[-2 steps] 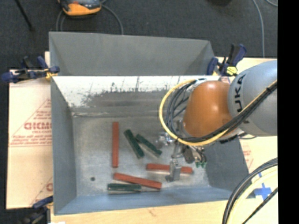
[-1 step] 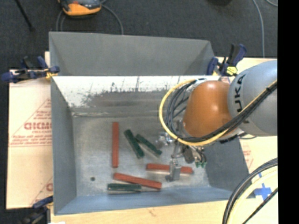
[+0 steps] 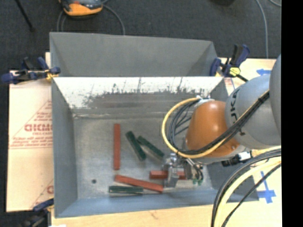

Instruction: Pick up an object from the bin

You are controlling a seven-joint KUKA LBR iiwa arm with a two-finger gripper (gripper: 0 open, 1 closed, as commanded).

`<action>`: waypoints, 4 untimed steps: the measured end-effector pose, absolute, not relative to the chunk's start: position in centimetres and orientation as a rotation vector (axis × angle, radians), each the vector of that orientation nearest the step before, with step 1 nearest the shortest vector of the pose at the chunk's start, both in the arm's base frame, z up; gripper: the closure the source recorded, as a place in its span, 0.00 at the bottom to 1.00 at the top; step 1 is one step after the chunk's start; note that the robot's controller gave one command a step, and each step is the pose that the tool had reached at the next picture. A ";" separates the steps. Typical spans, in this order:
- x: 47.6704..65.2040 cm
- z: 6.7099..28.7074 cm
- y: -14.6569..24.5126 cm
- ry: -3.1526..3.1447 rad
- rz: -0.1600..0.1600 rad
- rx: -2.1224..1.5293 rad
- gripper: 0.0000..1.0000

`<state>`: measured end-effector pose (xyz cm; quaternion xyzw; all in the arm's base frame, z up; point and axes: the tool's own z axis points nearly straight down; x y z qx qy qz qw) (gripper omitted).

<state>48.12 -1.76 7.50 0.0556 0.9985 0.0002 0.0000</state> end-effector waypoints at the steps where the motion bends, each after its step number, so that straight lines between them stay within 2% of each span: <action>1: 48.2 7.5 -1.8 3.136 0.001 0.176 1.00; 2: 49.3 13.6 -0.6 3.141 0.001 0.152 1.00; 3: 49.1 15.7 -0.2 3.129 0.000 0.113 1.00; 4: 49.8 24.2 1.1 3.137 0.000 0.077 1.00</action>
Offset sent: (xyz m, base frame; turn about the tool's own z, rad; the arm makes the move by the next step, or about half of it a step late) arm 0.0321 0.0302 0.1637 -0.0309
